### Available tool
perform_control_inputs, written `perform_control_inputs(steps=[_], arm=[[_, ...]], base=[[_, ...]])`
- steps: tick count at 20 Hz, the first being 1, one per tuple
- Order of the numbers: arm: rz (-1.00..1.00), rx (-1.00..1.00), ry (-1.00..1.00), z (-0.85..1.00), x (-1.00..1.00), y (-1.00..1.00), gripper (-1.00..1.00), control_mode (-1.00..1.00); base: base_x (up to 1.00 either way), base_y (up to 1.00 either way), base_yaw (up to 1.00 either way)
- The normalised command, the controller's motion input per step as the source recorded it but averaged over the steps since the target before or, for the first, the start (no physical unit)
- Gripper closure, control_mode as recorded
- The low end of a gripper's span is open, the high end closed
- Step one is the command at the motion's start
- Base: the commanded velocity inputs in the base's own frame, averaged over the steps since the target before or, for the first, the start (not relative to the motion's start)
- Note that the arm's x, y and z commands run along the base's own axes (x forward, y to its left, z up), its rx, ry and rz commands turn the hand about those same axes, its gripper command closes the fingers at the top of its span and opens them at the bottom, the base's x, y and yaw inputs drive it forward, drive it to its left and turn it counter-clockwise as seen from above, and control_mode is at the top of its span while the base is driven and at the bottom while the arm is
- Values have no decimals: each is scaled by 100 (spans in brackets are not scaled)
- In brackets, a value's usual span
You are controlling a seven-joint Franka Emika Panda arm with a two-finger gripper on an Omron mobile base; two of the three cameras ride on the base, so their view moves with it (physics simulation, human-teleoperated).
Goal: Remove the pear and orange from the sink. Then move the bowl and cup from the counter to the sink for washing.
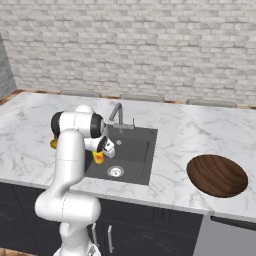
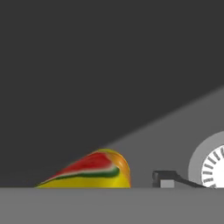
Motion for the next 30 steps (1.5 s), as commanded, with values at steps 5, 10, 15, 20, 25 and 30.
perform_control_inputs(steps=[5,10,15,20,25,30], arm=[[-1,0,0,7,0,0,-100,-100],[0,0,0,18,0,0,-100,-100],[0,0,0,26,0,0,-100,-100],[0,0,0,33,-4,0,-100,-100],[0,0,0,36,-12,0,-100,-100],[0,0,0,39,-22,-2,-100,-100]], base=[[0,0,0],[0,0,0],[0,0,0],[0,0,0],[0,0,0],[0,0,0]])
